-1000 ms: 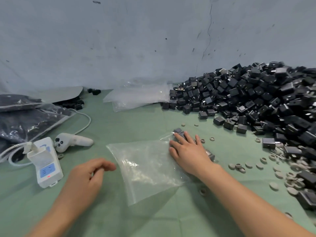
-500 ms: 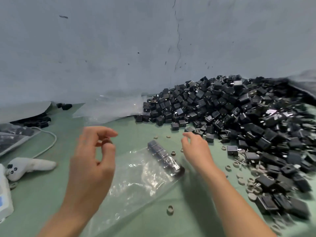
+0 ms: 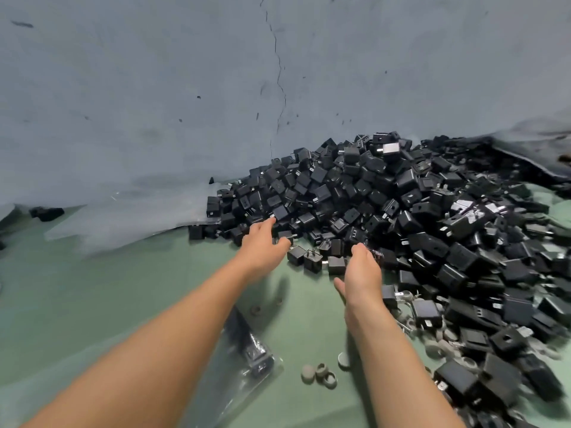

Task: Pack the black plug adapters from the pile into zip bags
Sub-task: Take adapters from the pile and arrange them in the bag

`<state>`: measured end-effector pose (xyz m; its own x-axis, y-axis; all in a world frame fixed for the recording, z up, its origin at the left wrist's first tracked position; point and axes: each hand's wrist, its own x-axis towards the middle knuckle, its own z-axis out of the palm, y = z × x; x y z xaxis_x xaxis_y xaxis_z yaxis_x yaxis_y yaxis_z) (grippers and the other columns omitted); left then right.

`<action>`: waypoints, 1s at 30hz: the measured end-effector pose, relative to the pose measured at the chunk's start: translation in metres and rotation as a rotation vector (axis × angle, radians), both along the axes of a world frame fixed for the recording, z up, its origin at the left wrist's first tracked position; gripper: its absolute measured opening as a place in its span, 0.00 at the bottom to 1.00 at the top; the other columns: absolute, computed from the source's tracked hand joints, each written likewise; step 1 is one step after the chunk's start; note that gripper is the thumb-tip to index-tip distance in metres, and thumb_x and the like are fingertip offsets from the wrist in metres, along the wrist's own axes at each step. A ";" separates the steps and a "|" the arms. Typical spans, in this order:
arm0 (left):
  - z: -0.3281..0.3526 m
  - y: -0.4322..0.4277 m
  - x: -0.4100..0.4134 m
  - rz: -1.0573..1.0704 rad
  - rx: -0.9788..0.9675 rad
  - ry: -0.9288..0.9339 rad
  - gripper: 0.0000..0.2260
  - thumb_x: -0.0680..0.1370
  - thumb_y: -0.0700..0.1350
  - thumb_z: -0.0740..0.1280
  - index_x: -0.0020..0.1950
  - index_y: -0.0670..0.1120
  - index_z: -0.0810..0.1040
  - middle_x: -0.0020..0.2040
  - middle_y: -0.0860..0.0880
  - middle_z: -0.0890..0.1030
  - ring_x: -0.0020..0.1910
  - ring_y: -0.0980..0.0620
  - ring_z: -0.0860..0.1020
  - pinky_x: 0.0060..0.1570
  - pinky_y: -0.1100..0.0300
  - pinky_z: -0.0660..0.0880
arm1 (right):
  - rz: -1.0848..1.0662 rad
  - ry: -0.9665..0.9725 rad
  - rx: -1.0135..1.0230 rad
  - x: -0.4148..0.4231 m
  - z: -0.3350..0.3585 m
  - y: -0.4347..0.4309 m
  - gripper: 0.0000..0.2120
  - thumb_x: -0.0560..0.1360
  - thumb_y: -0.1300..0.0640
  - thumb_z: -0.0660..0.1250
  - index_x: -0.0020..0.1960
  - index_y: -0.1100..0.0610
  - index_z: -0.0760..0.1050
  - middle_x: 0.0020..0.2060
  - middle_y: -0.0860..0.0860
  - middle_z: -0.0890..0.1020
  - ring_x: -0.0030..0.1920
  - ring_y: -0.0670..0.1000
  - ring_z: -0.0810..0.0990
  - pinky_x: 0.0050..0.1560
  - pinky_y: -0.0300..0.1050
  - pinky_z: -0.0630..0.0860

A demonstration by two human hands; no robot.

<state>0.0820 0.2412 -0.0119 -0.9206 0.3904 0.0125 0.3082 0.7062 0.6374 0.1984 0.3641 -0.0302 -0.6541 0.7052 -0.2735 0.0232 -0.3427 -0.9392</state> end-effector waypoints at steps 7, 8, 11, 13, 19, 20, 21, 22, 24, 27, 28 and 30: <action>-0.027 0.025 -0.041 0.040 -0.082 0.001 0.26 0.81 0.61 0.53 0.78 0.55 0.63 0.80 0.49 0.56 0.78 0.40 0.50 0.75 0.44 0.51 | 0.094 0.021 -0.033 -0.018 -0.009 0.017 0.10 0.83 0.52 0.53 0.54 0.47 0.73 0.64 0.58 0.75 0.62 0.59 0.76 0.64 0.58 0.76; -0.031 0.027 -0.038 0.061 -0.087 0.045 0.25 0.81 0.61 0.53 0.76 0.55 0.65 0.79 0.48 0.57 0.77 0.40 0.53 0.74 0.45 0.53 | 0.100 0.032 -0.064 -0.019 -0.010 0.017 0.09 0.83 0.51 0.54 0.57 0.49 0.72 0.63 0.57 0.76 0.61 0.59 0.76 0.64 0.56 0.76; -0.045 0.032 -0.022 0.040 -0.100 0.159 0.23 0.80 0.62 0.54 0.72 0.54 0.69 0.78 0.47 0.59 0.75 0.42 0.61 0.73 0.47 0.56 | 0.106 0.095 -0.187 -0.022 -0.015 0.012 0.18 0.84 0.52 0.54 0.71 0.53 0.68 0.63 0.51 0.71 0.61 0.51 0.71 0.59 0.53 0.77; -0.050 0.033 -0.012 0.025 0.000 0.178 0.19 0.80 0.61 0.54 0.64 0.55 0.73 0.74 0.48 0.65 0.72 0.46 0.65 0.71 0.48 0.58 | 0.126 0.137 -0.262 -0.020 -0.013 0.006 0.17 0.84 0.52 0.54 0.71 0.53 0.67 0.62 0.52 0.72 0.59 0.50 0.73 0.54 0.52 0.77; -0.036 0.051 0.022 0.078 0.402 -0.105 0.14 0.76 0.58 0.57 0.49 0.52 0.77 0.49 0.53 0.81 0.55 0.49 0.77 0.56 0.53 0.72 | 0.185 0.242 -0.541 -0.017 -0.005 -0.018 0.14 0.84 0.52 0.53 0.52 0.58 0.75 0.47 0.60 0.82 0.48 0.56 0.80 0.56 0.58 0.77; -0.034 0.054 0.027 0.071 0.463 -0.131 0.11 0.77 0.56 0.60 0.48 0.52 0.78 0.47 0.55 0.81 0.52 0.52 0.78 0.50 0.57 0.72 | 0.187 0.251 -0.577 -0.016 -0.005 -0.021 0.15 0.84 0.51 0.54 0.54 0.58 0.76 0.48 0.59 0.82 0.46 0.57 0.80 0.55 0.58 0.76; -0.032 0.056 0.031 0.072 0.526 -0.154 0.10 0.77 0.54 0.62 0.47 0.52 0.80 0.45 0.56 0.82 0.49 0.54 0.78 0.45 0.60 0.72 | 0.194 0.261 -0.608 -0.016 -0.005 -0.022 0.16 0.83 0.49 0.54 0.55 0.58 0.76 0.47 0.59 0.82 0.46 0.57 0.80 0.52 0.58 0.76; -0.030 0.057 0.035 0.094 0.598 -0.177 0.09 0.77 0.51 0.64 0.47 0.50 0.82 0.43 0.56 0.82 0.45 0.57 0.79 0.42 0.62 0.72 | 0.201 0.274 -0.634 -0.015 -0.005 -0.021 0.16 0.83 0.48 0.54 0.53 0.57 0.76 0.47 0.59 0.82 0.45 0.57 0.80 0.50 0.56 0.76; -0.027 0.054 0.041 0.173 0.750 -0.268 0.08 0.76 0.49 0.65 0.46 0.49 0.83 0.42 0.54 0.84 0.41 0.59 0.80 0.39 0.64 0.73 | 0.214 0.317 -0.695 -0.014 -0.006 -0.016 0.15 0.82 0.46 0.54 0.49 0.53 0.74 0.44 0.57 0.82 0.44 0.58 0.80 0.49 0.56 0.75; -0.021 0.045 0.043 0.209 0.885 -0.457 0.09 0.74 0.51 0.65 0.43 0.50 0.83 0.43 0.51 0.86 0.45 0.51 0.81 0.47 0.55 0.74 | 0.198 0.373 -0.773 -0.011 -0.010 -0.011 0.12 0.81 0.44 0.56 0.51 0.51 0.72 0.49 0.57 0.82 0.48 0.61 0.81 0.57 0.65 0.73; -0.018 0.042 0.044 0.201 0.945 -0.493 0.10 0.76 0.52 0.63 0.44 0.49 0.82 0.42 0.51 0.86 0.46 0.50 0.81 0.49 0.53 0.73 | 0.192 0.380 -0.786 -0.011 -0.011 -0.011 0.11 0.81 0.44 0.57 0.53 0.50 0.73 0.50 0.57 0.82 0.49 0.61 0.81 0.59 0.67 0.73; -0.011 0.038 0.048 0.215 1.123 -0.542 0.13 0.80 0.50 0.60 0.47 0.45 0.80 0.39 0.48 0.85 0.47 0.48 0.82 0.53 0.53 0.74 | 0.153 0.396 -0.823 -0.007 -0.012 -0.013 0.10 0.80 0.47 0.59 0.54 0.49 0.77 0.50 0.55 0.83 0.50 0.59 0.81 0.62 0.67 0.72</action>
<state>0.1303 0.2789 -0.0234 -0.9548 0.2514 -0.1586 -0.2329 -0.3011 0.9247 0.1911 0.3515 -0.0418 -0.8768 0.2862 -0.3864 -0.1475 -0.9249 -0.3505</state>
